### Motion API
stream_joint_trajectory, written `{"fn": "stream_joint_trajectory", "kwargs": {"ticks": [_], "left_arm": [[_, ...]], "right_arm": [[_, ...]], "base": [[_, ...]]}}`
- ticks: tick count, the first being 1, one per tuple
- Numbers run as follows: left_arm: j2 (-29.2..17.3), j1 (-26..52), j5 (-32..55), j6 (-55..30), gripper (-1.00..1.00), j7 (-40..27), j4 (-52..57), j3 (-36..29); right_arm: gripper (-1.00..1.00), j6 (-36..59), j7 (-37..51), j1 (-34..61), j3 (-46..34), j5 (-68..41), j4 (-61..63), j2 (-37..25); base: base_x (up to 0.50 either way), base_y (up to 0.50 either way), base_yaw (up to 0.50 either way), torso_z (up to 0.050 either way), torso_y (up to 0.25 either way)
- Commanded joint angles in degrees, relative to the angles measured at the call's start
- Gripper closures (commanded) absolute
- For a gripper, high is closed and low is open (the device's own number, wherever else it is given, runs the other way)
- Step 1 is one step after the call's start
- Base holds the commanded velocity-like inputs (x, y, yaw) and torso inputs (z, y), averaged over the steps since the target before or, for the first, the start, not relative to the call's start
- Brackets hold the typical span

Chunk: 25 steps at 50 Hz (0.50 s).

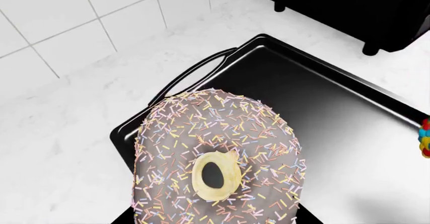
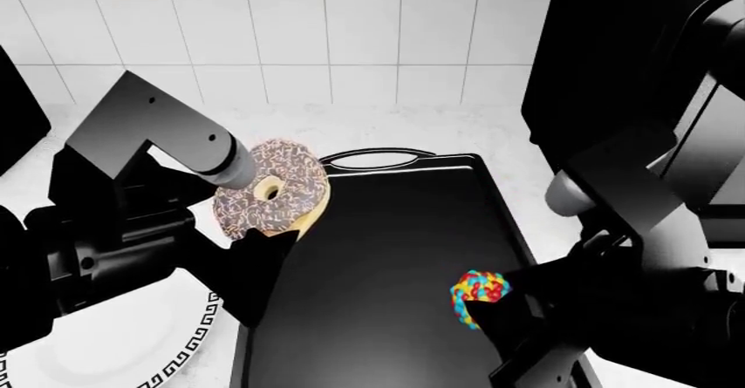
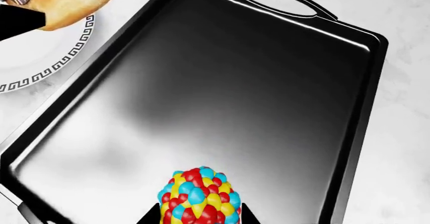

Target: Move the dessert items from the plate to the tray.

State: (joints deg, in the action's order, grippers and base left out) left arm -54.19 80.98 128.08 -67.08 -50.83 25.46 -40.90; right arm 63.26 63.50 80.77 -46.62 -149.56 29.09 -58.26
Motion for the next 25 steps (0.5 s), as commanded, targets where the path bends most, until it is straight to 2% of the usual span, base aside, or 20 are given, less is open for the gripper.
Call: {"fn": "stream_joint_trajectory", "kwargs": {"ticks": [1, 17, 18, 25], "left_arm": [[-0.1, 0.2, 0.6, 0.7, 1.00, -0.5, 0.0, -0.3], [-0.2, 0.1, 0.1, 0.8, 1.00, -0.1, -0.1, -0.5], [-0.2, 0.0, 0.1, 0.9, 1.00, 0.0, -0.1, -0.5], [-0.1, -0.2, -0.3, 1.0, 1.00, 0.2, -0.1, -0.5]], "right_arm": [[1.00, 0.5, -0.1, 0.1, -0.5, 0.4, 0.1, 0.1], [1.00, 0.7, -0.4, -0.2, -0.9, 1.7, -0.5, 0.1], [-1.00, 0.7, -0.5, -0.2, -0.9, 1.7, -0.5, 0.1], [-1.00, 0.7, -0.7, -0.4, -0.8, 2.3, -0.4, 0.0]], "base": [[0.00, 0.00, 0.00, 0.000, 0.000], [0.00, 0.00, 0.00, 0.000, 0.000], [0.00, 0.00, 0.00, 0.000, 0.000], [0.00, 0.00, 0.00, 0.000, 0.001]]}}
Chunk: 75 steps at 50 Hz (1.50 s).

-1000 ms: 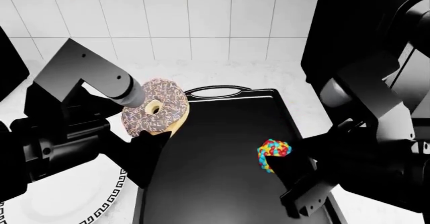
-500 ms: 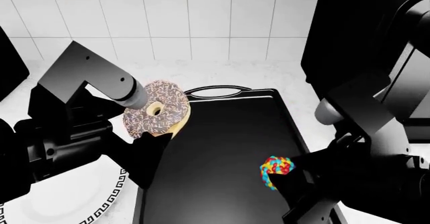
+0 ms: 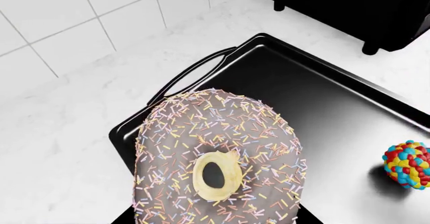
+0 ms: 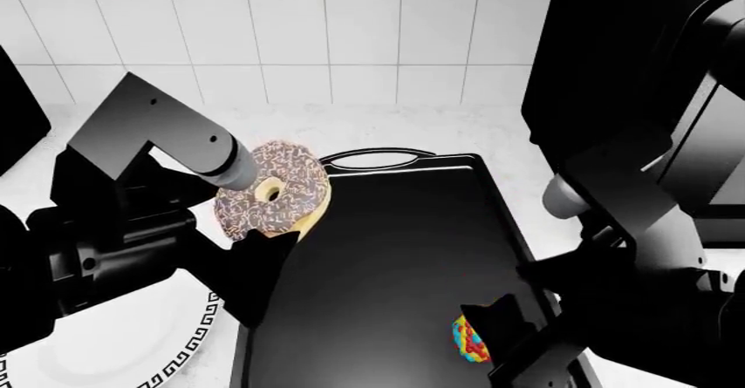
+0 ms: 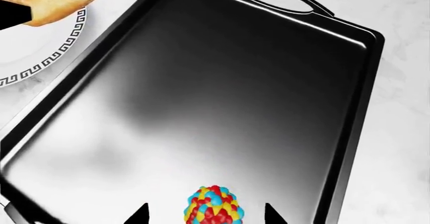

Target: Move the dessert items from the plate to the tray.

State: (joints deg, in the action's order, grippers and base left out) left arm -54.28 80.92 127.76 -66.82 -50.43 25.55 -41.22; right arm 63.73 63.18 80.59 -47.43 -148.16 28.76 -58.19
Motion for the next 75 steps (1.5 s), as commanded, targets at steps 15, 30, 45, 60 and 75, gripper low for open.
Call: {"fn": "stream_joint_trajectory", "kwargs": {"ticks": [15, 30, 45, 60, 75], "left_arm": [[1.8, 0.7, 0.3, 0.1, 1.00, -0.6, -1.9, -2.1], [7.7, 3.7, 1.6, -2.2, 1.00, -1.0, -8.1, -7.1], [14.9, 4.5, -2.3, -5.3, 1.00, 2.1, -17.3, -11.6], [19.7, 1.4, -11.3, -6.6, 1.00, 8.1, -22.8, -13.4], [21.7, -0.1, -15.1, -6.7, 1.00, 11.1, -24.7, -14.8]], "right_arm": [[-1.00, -1.0, 0.6, 2.7, 1.4, -2.5, 2.8, -3.0], [-1.00, -1.6, -0.1, 6.3, 5.6, -7.0, 6.3, -10.5], [-1.00, -1.2, -1.4, 5.8, 6.7, -5.6, 6.0, -12.3], [-1.00, -1.1, -2.1, 5.4, 7.1, -4.7, 6.2, -13.2], [-1.00, -1.0, -3.3, 4.3, 7.4, -3.4, 6.3, -13.8]], "base": [[0.00, 0.00, 0.00, 0.000, 0.000], [0.00, 0.00, 0.00, 0.000, 0.000], [0.00, 0.00, 0.00, 0.000, 0.000], [0.00, 0.00, 0.00, 0.000, 0.001], [0.00, 0.00, 0.00, 0.000, 0.000]]}}
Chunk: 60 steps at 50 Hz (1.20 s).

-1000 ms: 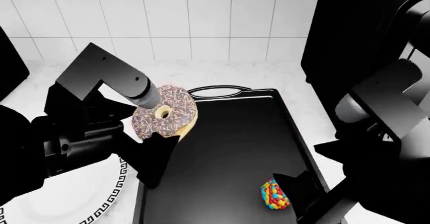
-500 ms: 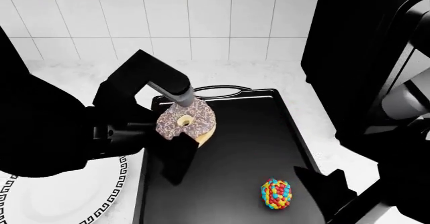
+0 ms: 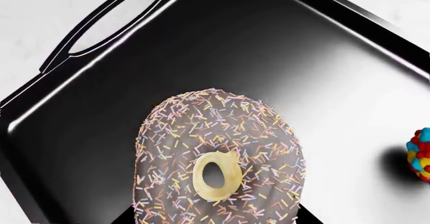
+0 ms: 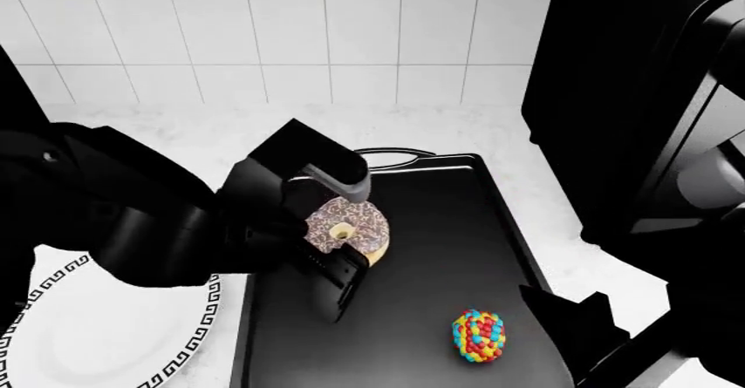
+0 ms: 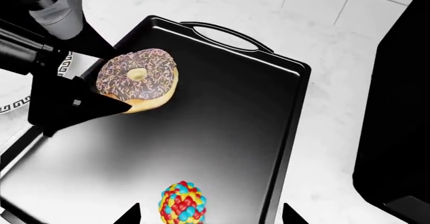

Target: Move the dessert items from the plate to the tray.

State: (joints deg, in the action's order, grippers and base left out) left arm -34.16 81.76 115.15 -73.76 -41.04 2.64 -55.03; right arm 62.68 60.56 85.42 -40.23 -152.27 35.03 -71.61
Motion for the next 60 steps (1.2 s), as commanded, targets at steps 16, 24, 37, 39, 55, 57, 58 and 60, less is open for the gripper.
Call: {"fn": "stream_joint_trajectory", "kwargs": {"ticks": [16, 24, 37, 39, 55, 57, 58, 60], "left_arm": [[2.6, -2.2, -4.7, 0.0, 1.00, 4.1, -3.3, -2.5], [2.9, -2.2, -5.3, -0.3, 1.00, 4.3, -3.4, -3.3], [2.7, -1.6, -3.6, 0.3, 1.00, 3.5, -3.2, -3.3], [2.5, -1.5, -3.1, 0.6, -1.00, 3.1, -3.0, -3.2], [1.4, -0.8, -1.5, 1.8, -1.00, 1.2, -1.1, -2.8], [0.7, -0.2, -0.7, 2.3, -1.00, 0.1, -0.1, -2.4], [0.3, 0.1, -0.3, 2.5, -1.00, -0.4, 0.5, -2.1], [-0.5, 0.6, 0.8, 2.8, -1.00, -1.1, 1.5, -1.6]], "right_arm": [[-1.00, 0.1, -0.8, -0.5, 0.2, 0.7, 0.1, -0.7], [-1.00, 0.1, -1.0, -0.7, 0.2, 1.0, 0.1, -0.9], [-1.00, 0.1, -1.4, -0.9, 0.4, 1.3, 0.0, -1.1], [-1.00, 0.1, -1.5, -0.9, 0.4, 1.4, 0.0, -1.1], [-1.00, -0.3, -2.4, -1.5, 0.8, 1.8, 0.3, -1.8], [-1.00, -0.4, -2.5, -1.5, 0.9, 1.8, 0.5, -1.9], [-1.00, -0.5, -2.4, -1.4, 1.0, 1.7, 0.5, -1.9], [-1.00, -0.6, -2.3, -1.3, 1.0, 1.5, 0.6, -1.9]], "base": [[0.00, 0.00, 0.00, 0.000, 0.000], [0.00, 0.00, 0.00, 0.000, 0.001], [0.00, 0.00, 0.00, 0.000, 0.000], [0.00, 0.00, 0.00, 0.000, 0.000], [0.00, 0.00, 0.00, 0.000, 0.000], [0.00, 0.00, 0.00, 0.000, 0.000], [0.00, 0.00, 0.00, 0.000, 0.000], [0.00, 0.00, 0.00, 0.000, 0.000]]}}
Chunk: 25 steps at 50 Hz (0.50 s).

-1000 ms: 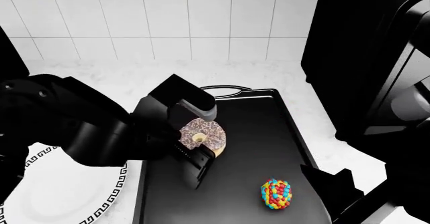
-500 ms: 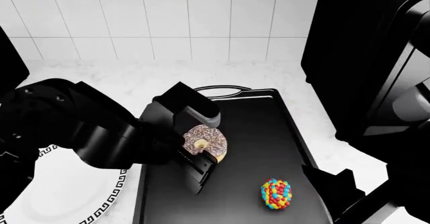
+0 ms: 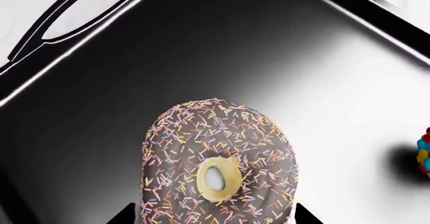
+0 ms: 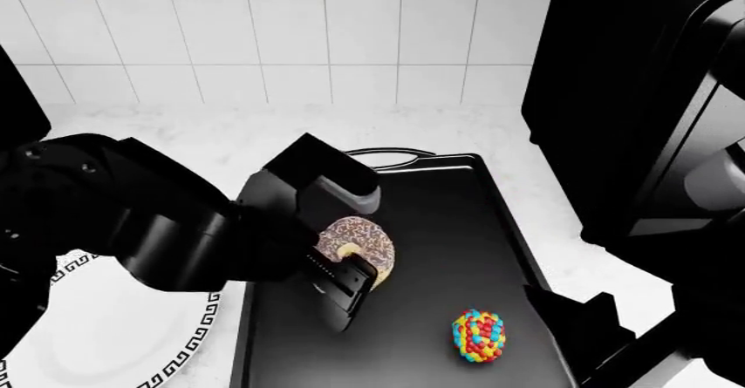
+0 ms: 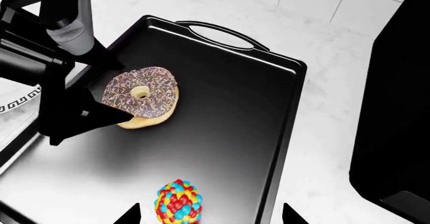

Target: Move the dessert items from the plate to the tray.

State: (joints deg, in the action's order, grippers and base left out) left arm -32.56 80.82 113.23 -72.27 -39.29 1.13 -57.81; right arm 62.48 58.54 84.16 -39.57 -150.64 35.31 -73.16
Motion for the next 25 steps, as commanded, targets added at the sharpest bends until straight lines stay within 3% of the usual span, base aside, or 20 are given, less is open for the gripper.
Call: {"fn": "stream_joint_trajectory", "kwargs": {"ticks": [1, 10, 25], "left_arm": [[-2.4, 1.8, 3.1, 1.5, -1.00, -3.2, 3.3, 1.4], [-7.4, 2.0, 8.0, 5.3, -1.00, -6.8, 11.1, 5.1], [-17.9, -0.6, 14.3, 13.7, -1.00, -8.4, 26.4, 14.4]], "right_arm": [[-1.00, -0.5, -0.3, 0.0, 0.4, -0.2, 0.4, -0.4], [-1.00, -2.9, -2.3, -2.1, 1.8, 1.9, 2.9, -1.3], [-1.00, -10.3, -13.3, -8.0, 7.9, 8.3, 8.9, -9.3]], "base": [[0.00, 0.00, 0.00, 0.000, 0.000], [0.00, 0.00, 0.00, 0.000, 0.000], [0.00, 0.00, 0.00, 0.000, 0.000]]}}
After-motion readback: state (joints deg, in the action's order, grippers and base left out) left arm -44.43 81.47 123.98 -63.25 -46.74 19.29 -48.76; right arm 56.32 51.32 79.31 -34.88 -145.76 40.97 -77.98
